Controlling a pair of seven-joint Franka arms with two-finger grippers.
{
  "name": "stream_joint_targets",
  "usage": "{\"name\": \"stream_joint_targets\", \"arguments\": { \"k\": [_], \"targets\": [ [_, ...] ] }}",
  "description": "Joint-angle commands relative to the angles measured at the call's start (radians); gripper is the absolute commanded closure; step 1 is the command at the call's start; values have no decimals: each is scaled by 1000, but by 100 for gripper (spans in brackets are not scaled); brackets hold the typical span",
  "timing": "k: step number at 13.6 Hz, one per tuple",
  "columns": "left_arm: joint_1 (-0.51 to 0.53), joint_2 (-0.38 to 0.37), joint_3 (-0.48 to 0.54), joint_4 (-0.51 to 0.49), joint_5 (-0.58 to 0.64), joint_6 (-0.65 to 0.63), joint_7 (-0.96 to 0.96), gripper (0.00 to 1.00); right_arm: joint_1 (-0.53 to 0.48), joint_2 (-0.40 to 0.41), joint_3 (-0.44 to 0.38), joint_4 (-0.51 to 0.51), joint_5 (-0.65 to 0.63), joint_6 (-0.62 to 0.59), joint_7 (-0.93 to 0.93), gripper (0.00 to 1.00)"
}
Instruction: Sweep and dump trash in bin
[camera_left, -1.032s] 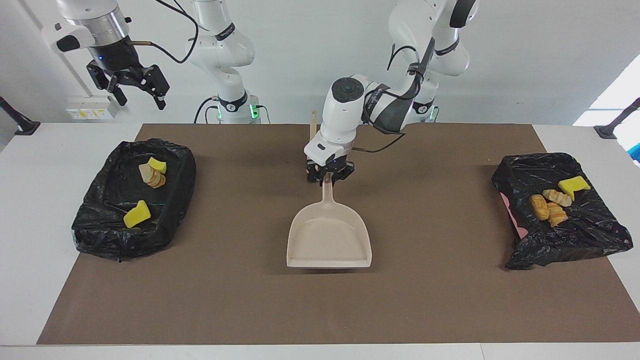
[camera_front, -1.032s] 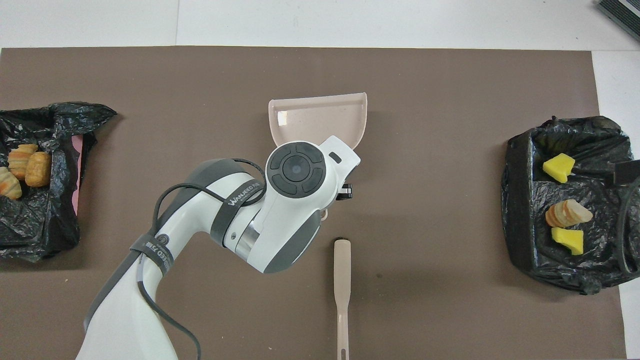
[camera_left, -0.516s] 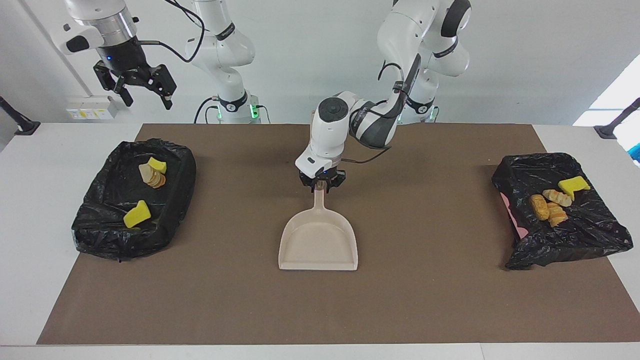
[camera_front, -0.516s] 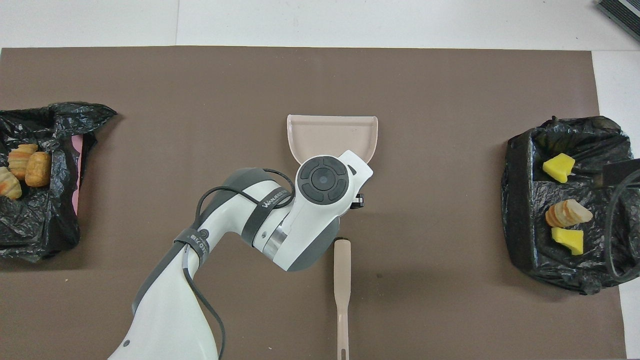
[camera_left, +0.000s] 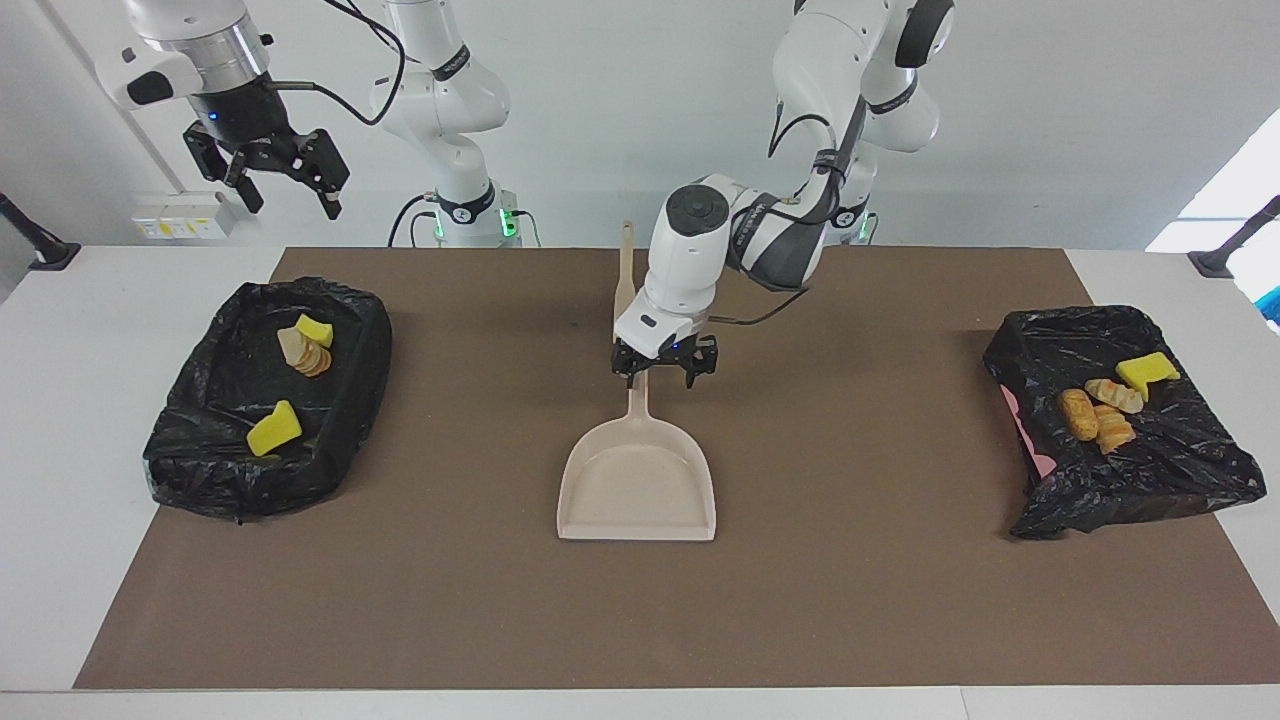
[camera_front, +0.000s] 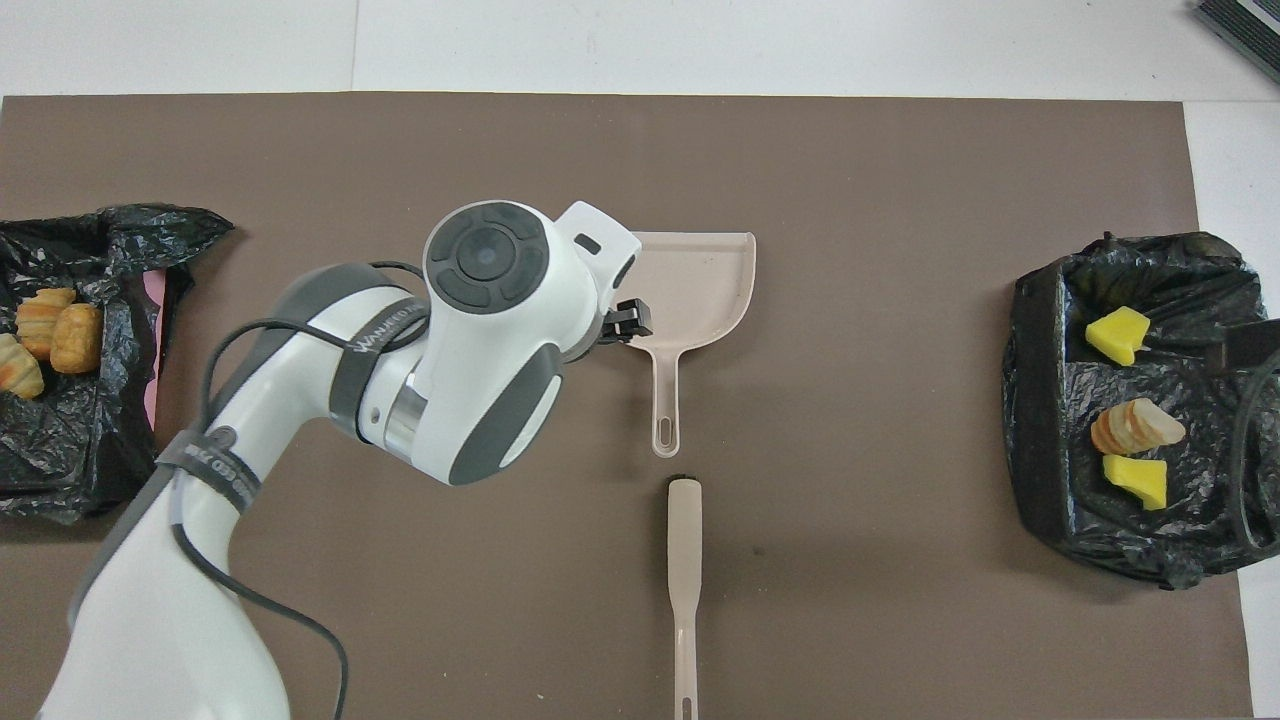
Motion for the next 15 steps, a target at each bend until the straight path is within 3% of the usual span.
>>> {"name": "stream_joint_targets", "arguments": {
  "k": [1, 10, 15],
  "targets": [
    [95, -16, -7, 59, 22, -109, 91, 0, -8, -11, 19, -7, 4, -4, -15, 0],
    [395, -148, 0, 63, 2, -280, 511, 0, -8, -11, 19, -8, 3, -4, -14, 0],
    [521, -278, 4, -3, 2, -379, 701, 0, -8, -11, 19, -7, 3, -4, -14, 0]
  ]
}}
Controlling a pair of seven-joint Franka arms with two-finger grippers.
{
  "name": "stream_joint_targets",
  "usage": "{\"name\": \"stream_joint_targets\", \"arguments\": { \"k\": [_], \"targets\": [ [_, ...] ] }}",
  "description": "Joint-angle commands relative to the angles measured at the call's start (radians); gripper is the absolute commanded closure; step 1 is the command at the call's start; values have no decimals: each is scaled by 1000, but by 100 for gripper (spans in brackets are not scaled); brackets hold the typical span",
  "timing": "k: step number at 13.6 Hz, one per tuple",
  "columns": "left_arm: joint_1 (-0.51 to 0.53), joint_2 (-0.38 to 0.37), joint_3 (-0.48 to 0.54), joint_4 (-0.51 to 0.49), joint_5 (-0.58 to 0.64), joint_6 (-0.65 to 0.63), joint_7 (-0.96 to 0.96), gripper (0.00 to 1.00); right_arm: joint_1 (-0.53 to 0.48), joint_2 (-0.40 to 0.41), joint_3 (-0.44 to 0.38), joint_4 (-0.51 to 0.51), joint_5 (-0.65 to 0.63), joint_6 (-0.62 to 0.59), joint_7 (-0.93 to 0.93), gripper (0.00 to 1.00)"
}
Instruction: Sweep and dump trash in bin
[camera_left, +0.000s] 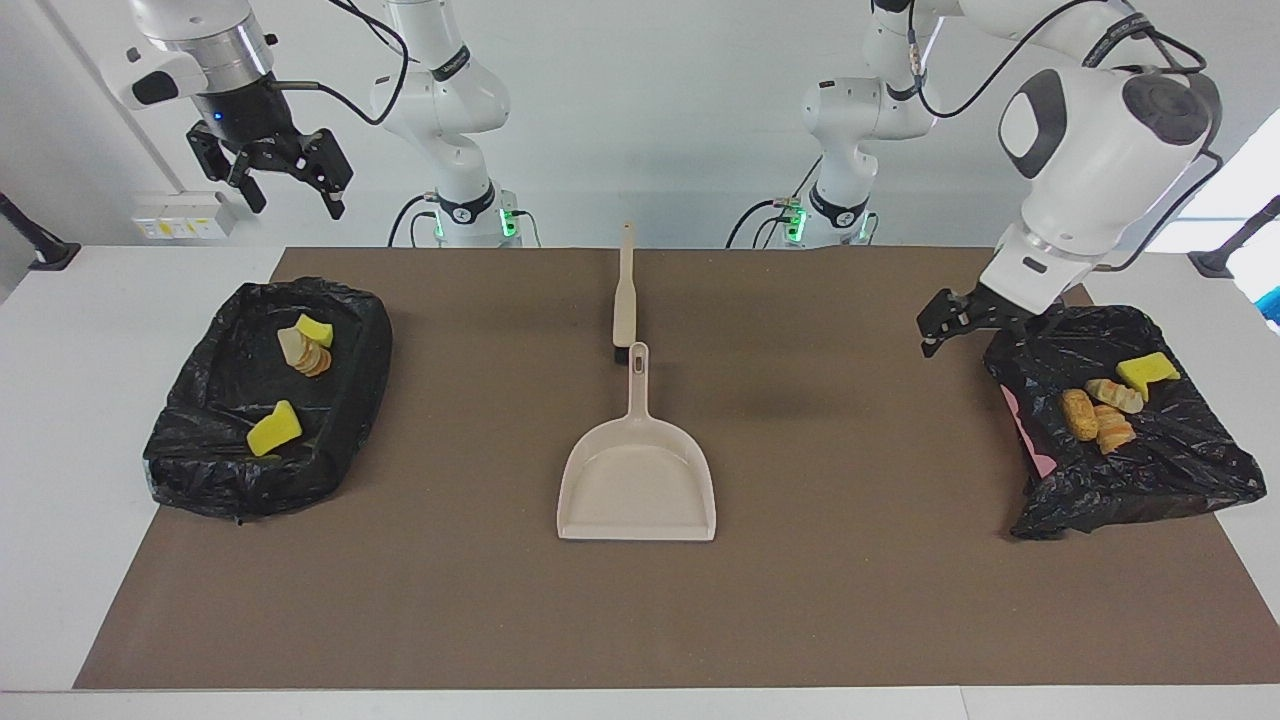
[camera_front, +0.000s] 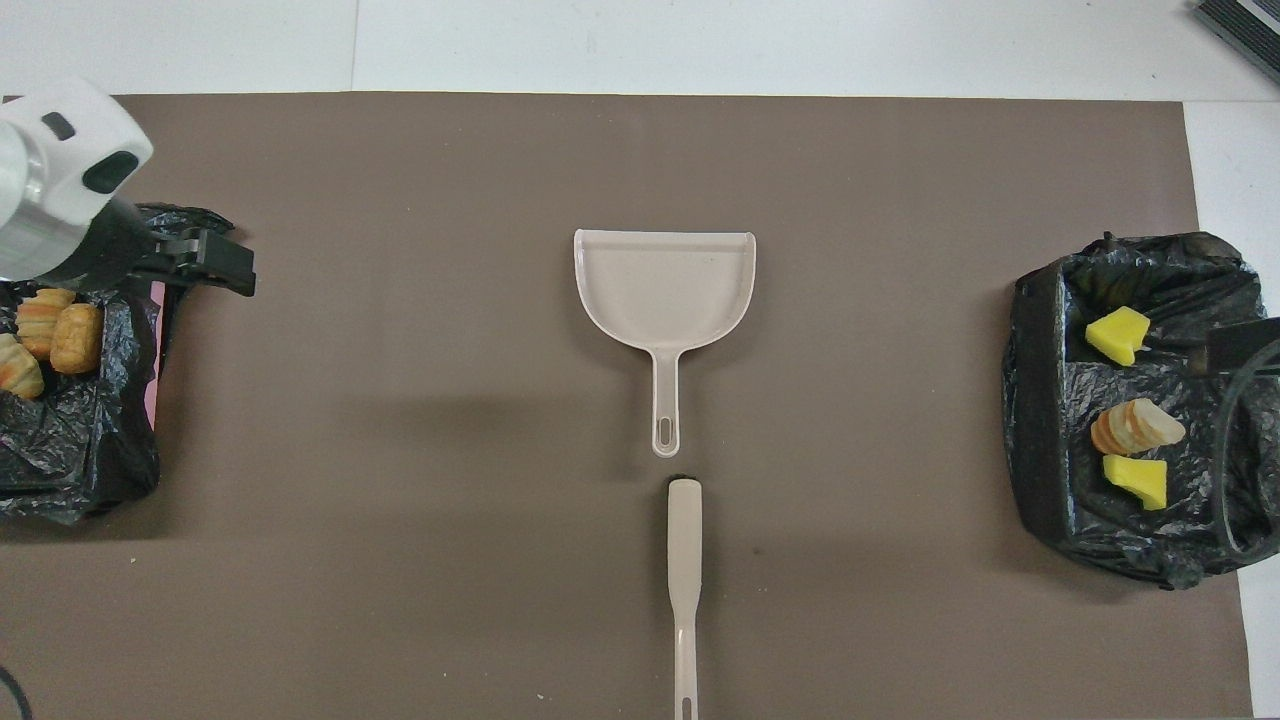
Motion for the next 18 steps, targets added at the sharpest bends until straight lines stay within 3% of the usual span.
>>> {"name": "stream_joint_targets", "arguments": {
  "k": [1, 4, 6, 8, 11, 18],
  "targets": [
    [38, -92, -5, -79, -2, -20, 65, 0, -9, -11, 5, -8, 3, -4, -14, 0],
    [43, -102, -4, -56, 46, -51, 104, 0, -9, -11, 5, -7, 3, -4, -14, 0],
    [40, -94, -5, -2, 84, -153, 143, 0, -9, -11, 5, -7, 3, -4, -14, 0],
    [45, -118, -4, -17, 80, -173, 151, 0, -9, -11, 5, -8, 3, -4, -14, 0],
    [51, -167, -4, -95, 74, -111, 143, 0, -9, -11, 5, -7, 3, -4, -14, 0],
    [60, -178, -4, -82, 38, -101, 138, 0, -9, -11, 5, -7, 3, -4, -15, 0]
  ]
}}
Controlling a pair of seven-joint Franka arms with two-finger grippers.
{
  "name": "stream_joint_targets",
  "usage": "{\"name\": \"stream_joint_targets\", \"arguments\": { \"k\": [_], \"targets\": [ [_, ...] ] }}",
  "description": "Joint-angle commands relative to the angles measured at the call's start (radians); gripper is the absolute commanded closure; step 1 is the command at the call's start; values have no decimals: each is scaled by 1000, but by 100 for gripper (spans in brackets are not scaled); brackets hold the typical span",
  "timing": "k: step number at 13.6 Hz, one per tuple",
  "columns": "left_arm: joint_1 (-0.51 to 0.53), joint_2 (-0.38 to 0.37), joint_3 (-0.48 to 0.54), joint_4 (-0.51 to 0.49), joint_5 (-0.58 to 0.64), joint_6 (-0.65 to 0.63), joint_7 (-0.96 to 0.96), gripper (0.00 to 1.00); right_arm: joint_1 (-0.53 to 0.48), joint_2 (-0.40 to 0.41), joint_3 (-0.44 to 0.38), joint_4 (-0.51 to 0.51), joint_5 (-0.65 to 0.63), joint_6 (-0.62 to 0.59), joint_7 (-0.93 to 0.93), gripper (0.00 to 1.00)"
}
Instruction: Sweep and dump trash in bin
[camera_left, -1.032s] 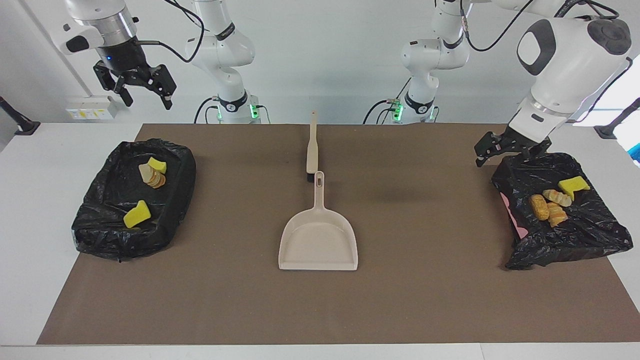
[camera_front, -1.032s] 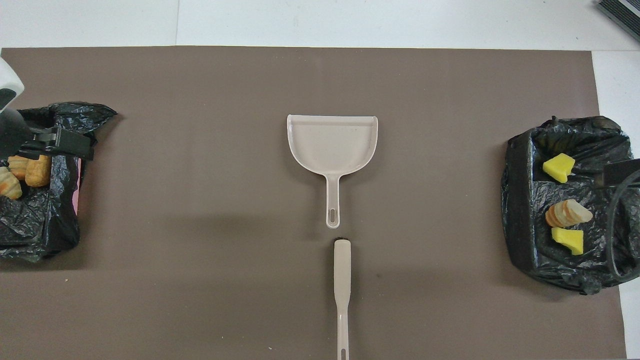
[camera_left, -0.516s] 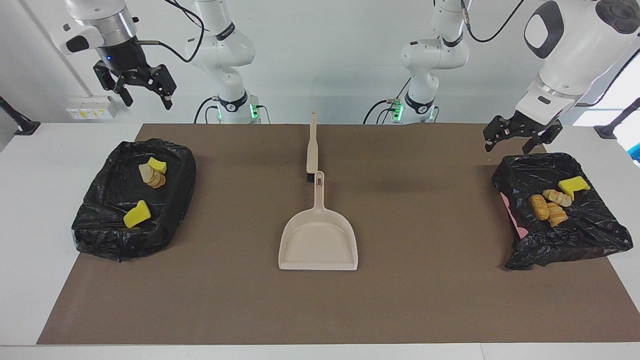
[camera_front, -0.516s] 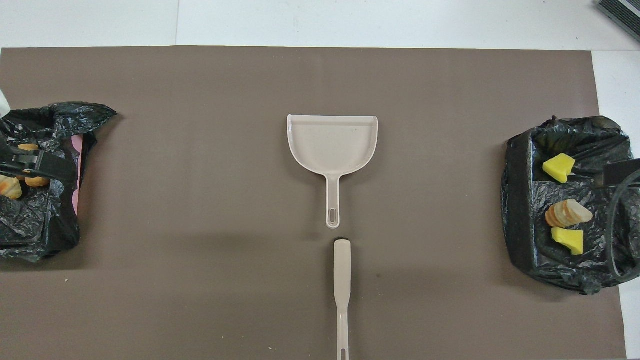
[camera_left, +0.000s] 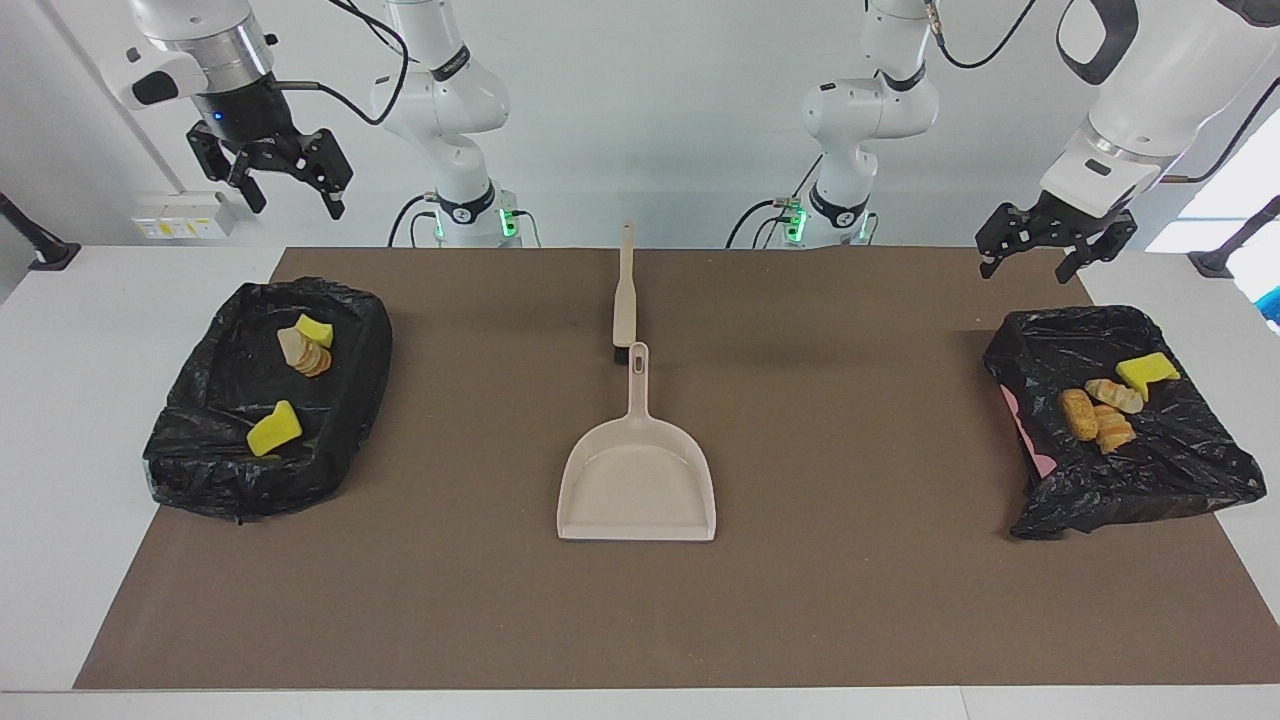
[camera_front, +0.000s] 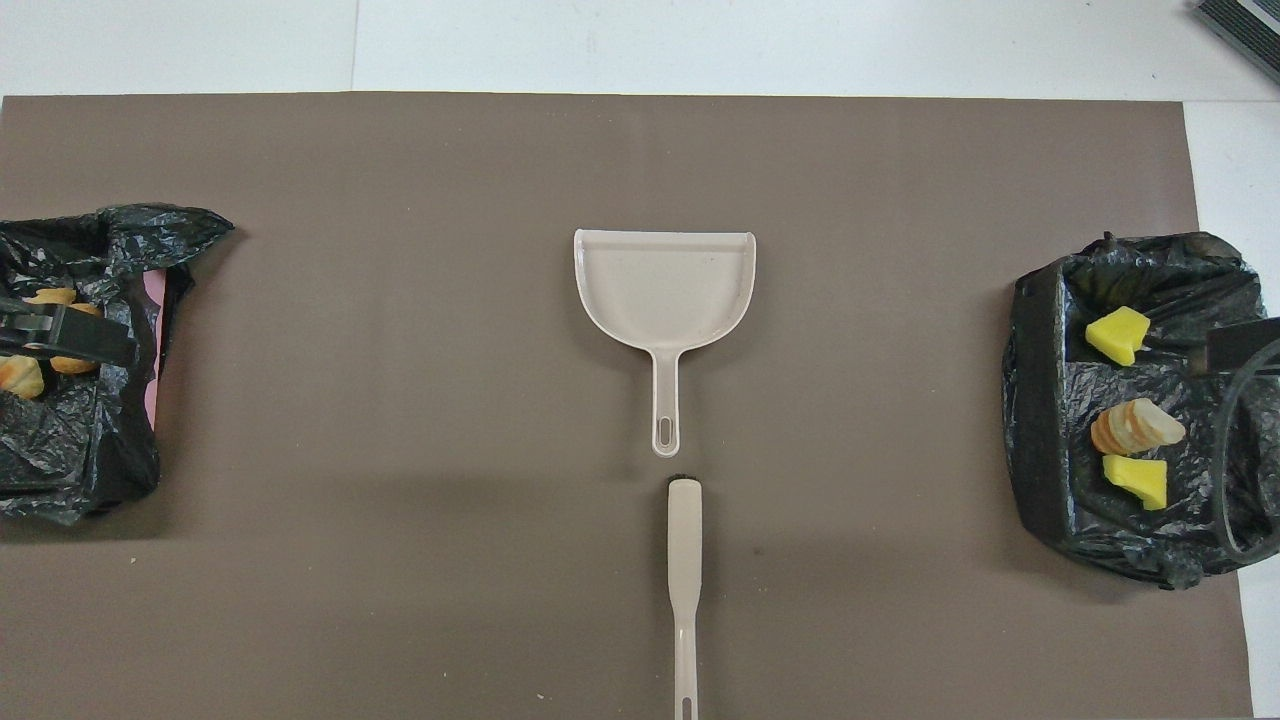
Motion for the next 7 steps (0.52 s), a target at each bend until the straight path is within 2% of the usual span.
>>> {"name": "stream_joint_targets", "arguments": {
  "k": [1, 7],
  "targets": [
    [7, -29, -6, -29, -15, 16, 11, 0, -9, -11, 3, -7, 3, -4, -14, 0],
    [9, -28, -6, -23, -17, -4, 15, 0, -9, -11, 5, -7, 3, -4, -14, 0]
  ]
}}
